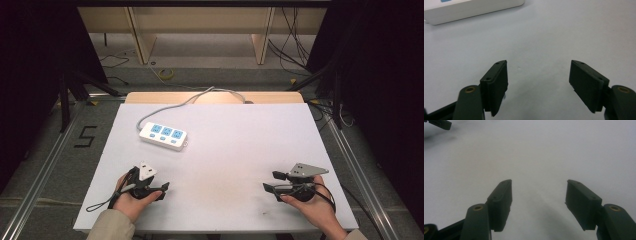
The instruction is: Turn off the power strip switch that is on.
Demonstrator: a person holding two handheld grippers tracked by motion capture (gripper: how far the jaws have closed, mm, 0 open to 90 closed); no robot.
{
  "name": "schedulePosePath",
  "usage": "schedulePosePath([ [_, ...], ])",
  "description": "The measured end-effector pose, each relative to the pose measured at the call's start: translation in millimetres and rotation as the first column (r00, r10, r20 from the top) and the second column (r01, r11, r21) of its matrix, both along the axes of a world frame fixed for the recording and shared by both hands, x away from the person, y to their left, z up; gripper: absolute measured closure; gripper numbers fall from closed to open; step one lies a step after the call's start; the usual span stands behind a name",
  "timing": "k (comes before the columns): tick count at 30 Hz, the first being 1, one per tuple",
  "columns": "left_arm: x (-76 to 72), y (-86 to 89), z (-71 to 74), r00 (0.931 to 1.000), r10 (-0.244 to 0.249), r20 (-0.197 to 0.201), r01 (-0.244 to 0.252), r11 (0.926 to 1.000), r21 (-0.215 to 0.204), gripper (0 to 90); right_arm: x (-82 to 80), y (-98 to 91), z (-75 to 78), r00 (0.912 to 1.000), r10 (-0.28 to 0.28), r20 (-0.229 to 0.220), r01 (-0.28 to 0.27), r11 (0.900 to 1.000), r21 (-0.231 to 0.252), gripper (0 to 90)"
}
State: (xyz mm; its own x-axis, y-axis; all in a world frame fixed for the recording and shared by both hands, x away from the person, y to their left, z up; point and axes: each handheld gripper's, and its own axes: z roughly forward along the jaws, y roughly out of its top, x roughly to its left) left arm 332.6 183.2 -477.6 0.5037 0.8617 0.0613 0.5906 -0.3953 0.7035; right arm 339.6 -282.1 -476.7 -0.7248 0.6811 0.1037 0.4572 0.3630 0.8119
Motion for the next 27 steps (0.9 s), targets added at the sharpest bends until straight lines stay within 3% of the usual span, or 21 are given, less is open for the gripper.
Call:
schedulePosePath([
  [7, 1.2, 1.7, 4.7, 0.9996, 0.021, 0.016, -0.021, 0.9997, 0.013, 44.0, -0.9, 0.2, 0.3, 1.0, -0.003, 0.0, 0.003, 1.0, 0.0, 39.0],
  [9, 1.5, 3.1, 5.6, 0.9995, 0.029, 0.014, -0.029, 0.9993, 0.023, 51.9, -0.8, 0.8, 0.4, 1.0, 0.0, 0.003, 0.0, 1.0, -0.004, 39.0],
  [10, 1.5, 4.0, 5.9, 0.9995, 0.027, 0.015, -0.028, 0.9992, 0.03, 62.9, -0.9, 1.4, 0.5, 1.0, -0.001, 0.001, 0.001, 1.0, -0.003, 39.0],
  [11, 1.7, 4.6, 6.1, 0.9995, 0.025, 0.018, -0.026, 0.9991, 0.033, 68.0, -0.8, 1.6, 0.4, 1.0, 0.0, 0.001, 0.0, 1.0, -0.004, 39.0],
  [12, 1.8, 5.1, 6.3, 0.9995, 0.026, 0.018, -0.026, 0.999, 0.035, 68.0, -0.8, 1.6, 0.4, 1.0, 0.0, 0.001, 0.0, 1.0, -0.004, 39.0],
  [13, 2.0, 5.9, 6.9, 0.9993, 0.035, 0.012, -0.035, 0.9986, 0.039, 76.5, -0.7, 1.5, 0.1, 1.0, 0.0, 0.002, 0.0, 1.0, -0.003, 39.2],
  [17, 2.6, 6.7, 7.6, 0.9991, 0.042, 0.003, -0.042, 0.9984, 0.037, 89.4, -0.5, 1.0, 0.1, 1.0, 0.001, 0.004, -0.001, 1.0, -0.004, 39.2],
  [27, 2.6, 5.8, 12.1, 0.999, 0.044, -0.009, -0.043, 0.9987, 0.025, 89.8, -0.9, 2.1, -0.2, 1.0, 0.005, 0.006, -0.005, 0.9999, -0.009, 39.2],
])
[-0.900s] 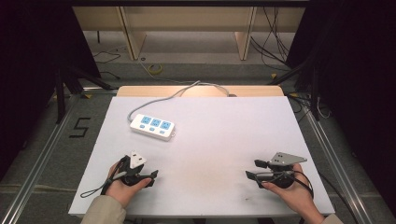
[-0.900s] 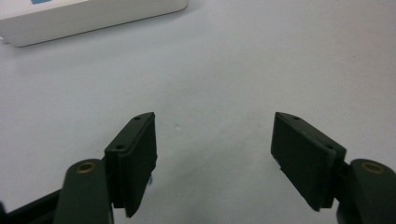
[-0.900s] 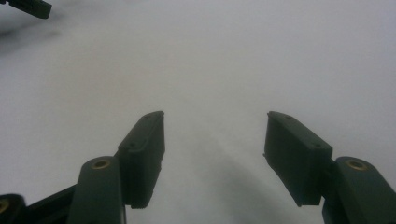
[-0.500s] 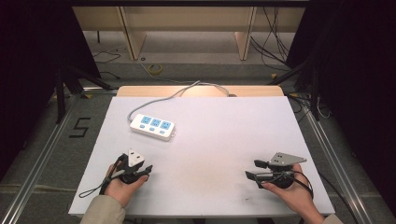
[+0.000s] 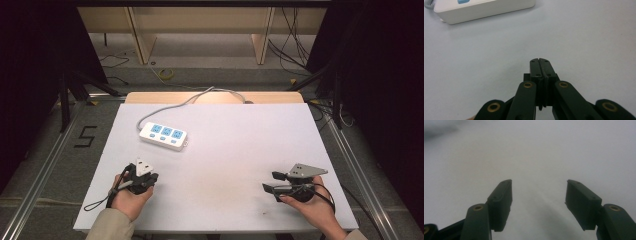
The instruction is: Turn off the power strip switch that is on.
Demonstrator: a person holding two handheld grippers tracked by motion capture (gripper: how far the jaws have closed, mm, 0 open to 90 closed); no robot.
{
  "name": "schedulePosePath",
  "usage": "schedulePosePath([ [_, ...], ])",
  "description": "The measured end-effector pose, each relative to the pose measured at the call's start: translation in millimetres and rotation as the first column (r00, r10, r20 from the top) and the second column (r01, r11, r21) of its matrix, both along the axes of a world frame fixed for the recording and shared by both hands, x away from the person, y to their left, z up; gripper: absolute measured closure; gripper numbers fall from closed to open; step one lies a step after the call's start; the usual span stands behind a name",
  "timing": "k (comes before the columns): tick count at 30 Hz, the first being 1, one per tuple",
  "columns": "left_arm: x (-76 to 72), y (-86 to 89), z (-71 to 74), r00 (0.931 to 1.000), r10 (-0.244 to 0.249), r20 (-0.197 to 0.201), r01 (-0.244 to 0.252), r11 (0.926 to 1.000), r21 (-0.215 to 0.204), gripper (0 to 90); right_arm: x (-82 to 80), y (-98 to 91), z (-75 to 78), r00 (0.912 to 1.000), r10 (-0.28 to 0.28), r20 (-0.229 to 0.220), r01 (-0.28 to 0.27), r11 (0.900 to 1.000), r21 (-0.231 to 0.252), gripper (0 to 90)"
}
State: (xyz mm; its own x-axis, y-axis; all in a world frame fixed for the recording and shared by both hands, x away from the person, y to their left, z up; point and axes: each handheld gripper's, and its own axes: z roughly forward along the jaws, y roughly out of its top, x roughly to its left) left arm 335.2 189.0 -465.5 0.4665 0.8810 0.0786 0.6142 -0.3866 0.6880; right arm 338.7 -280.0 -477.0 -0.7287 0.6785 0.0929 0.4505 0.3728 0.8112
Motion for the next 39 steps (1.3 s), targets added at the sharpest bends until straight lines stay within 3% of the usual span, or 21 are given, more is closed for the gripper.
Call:
schedulePosePath([
  [39, 22.9, -3.6, 13.1, 0.9964, 0.066, -0.054, -0.067, 0.9972, -0.033, 89.9, -0.1, -0.7, -0.5, 1.0, -0.003, -0.007, 0.003, 0.9999, -0.01, 38.9],
])
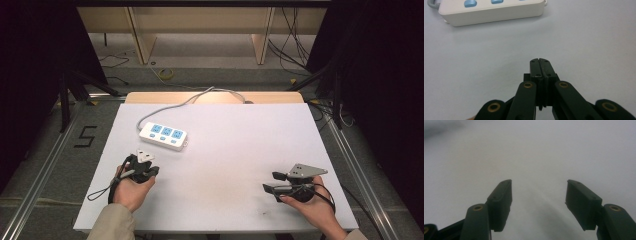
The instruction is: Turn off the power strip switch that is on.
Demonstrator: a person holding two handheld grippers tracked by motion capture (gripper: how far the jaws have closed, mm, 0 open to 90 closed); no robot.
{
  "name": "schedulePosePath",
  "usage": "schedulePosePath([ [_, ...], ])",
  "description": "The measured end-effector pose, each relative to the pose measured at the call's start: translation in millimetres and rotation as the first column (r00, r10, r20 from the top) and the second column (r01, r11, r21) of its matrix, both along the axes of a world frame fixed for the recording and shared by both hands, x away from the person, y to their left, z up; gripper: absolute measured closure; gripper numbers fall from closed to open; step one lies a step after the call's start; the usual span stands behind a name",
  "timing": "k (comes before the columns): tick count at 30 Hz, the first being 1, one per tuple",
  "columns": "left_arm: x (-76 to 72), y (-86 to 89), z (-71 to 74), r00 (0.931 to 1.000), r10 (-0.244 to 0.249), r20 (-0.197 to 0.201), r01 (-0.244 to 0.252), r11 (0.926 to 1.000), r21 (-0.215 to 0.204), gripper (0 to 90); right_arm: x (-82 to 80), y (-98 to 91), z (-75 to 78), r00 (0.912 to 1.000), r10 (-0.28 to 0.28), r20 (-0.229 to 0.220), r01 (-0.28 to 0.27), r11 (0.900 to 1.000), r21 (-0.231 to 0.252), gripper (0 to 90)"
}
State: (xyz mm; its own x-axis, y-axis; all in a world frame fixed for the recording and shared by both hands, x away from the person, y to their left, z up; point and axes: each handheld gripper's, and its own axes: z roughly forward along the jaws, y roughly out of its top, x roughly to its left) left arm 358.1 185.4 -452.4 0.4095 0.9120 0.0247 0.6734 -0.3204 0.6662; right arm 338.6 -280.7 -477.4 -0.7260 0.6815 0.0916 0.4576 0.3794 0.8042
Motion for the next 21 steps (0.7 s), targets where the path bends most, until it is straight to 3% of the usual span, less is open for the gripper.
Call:
schedulePosePath([
  [21, 15.3, -5.4, 4.0, 0.9999, 0.007, -0.014, -0.007, 1.0, 0.007, 89.9, 0.1, 1.1, -1.3, 1.0, 0.006, -0.001, -0.006, 1.0, -0.007, 38.9],
])
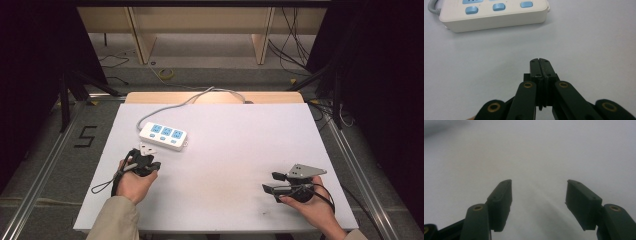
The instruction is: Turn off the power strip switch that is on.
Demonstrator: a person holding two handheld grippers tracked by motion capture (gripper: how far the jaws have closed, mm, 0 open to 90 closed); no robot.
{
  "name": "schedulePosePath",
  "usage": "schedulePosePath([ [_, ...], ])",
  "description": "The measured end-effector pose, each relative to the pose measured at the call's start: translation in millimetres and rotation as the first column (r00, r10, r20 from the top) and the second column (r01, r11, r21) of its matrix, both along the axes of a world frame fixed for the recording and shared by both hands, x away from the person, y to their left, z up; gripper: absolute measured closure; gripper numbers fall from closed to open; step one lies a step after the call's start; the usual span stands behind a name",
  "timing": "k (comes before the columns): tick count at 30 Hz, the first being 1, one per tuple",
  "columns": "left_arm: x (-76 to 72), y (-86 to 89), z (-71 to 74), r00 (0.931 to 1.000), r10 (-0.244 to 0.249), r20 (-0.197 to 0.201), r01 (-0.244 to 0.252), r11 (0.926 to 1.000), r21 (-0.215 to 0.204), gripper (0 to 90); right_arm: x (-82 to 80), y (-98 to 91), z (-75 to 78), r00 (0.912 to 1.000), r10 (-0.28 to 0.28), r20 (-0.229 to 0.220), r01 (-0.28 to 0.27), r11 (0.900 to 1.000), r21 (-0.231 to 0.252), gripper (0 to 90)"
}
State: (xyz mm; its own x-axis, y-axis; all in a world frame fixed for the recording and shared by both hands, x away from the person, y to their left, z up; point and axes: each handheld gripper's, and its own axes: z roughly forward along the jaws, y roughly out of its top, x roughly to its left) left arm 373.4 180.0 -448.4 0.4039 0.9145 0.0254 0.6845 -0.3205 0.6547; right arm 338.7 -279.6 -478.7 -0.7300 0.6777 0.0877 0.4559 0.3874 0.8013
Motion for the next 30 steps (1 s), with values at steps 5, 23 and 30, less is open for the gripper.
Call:
schedulePosePath([
  [5, 3.6, -1.8, 0.9, 1.0, 0.0, 0.001, 0.0, 1.0, 0.005, 89.9, -0.3, 0.4, 0.3, 1.0, 0.001, 0.002, -0.001, 1.0, 0.003, 38.9],
  [23, 12.5, -6.1, 1.1, 0.9998, -0.019, 0.004, 0.019, 0.9993, 0.032, 89.9, -0.1, 0.5, 0.2, 1.0, 0.001, 0.003, -0.001, 1.0, -0.001, 38.7],
  [30, 16.1, -7.7, -0.2, 0.9999, -0.016, -0.001, 0.016, 0.9994, 0.032, 89.9, 0.2, 0.5, 0.0, 1.0, 0.002, 0.005, -0.002, 1.0, -0.002, 38.7],
])
